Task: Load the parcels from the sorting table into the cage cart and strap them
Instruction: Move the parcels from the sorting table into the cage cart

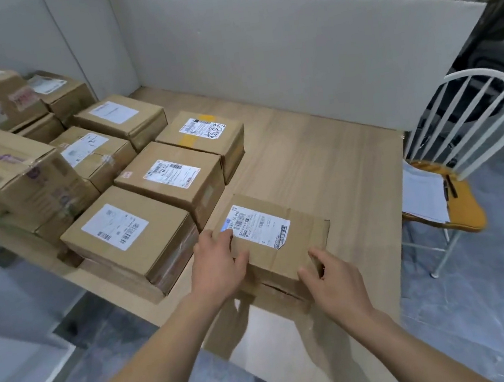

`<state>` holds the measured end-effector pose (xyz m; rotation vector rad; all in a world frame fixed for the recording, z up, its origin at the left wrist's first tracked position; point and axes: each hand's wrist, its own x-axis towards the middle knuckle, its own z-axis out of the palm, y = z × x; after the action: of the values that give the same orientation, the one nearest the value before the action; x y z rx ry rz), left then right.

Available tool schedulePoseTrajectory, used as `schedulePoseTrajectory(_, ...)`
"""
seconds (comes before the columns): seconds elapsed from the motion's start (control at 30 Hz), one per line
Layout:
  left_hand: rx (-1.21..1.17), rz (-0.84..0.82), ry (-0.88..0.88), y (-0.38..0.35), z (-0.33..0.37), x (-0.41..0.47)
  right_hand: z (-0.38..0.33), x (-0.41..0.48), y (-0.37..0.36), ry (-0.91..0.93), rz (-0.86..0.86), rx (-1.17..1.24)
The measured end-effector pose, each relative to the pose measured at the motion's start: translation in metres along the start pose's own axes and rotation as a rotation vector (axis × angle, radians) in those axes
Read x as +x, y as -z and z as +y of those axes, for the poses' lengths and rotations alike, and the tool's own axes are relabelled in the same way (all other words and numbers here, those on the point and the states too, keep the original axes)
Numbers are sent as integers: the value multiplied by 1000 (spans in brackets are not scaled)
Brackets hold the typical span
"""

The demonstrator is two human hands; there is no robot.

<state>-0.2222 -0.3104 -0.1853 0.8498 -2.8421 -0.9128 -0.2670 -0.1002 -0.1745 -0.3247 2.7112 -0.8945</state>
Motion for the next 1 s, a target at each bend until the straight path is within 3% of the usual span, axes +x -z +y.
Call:
schedulePoseTrajectory(0.23,24,-63,-52,-2,-41,-6,-1,-21,-31,-19,-129,-69)
schedulePoseTrajectory(0.33,-8,-29,-92,0,-48,-3,-15,-14,-30,46,-184,-300)
schedulePoseTrajectory(0.47,-81,-6,-29,0,-51,-17,-29,12,-28,158,-108,-467)
schedulePoseTrajectory(0.67,-195,-6,-34,-13,-55,-44,-30,38,-33,102,-252,-305)
schedulePoseTrajectory(0.87,-224,-11,26,-22,-52,-70,-33,24,-49,359,-306,-108)
schedulePoseTrajectory(1.0,-214,100,38,-21,-36,-85,-22,20,-45,401,-204,10)
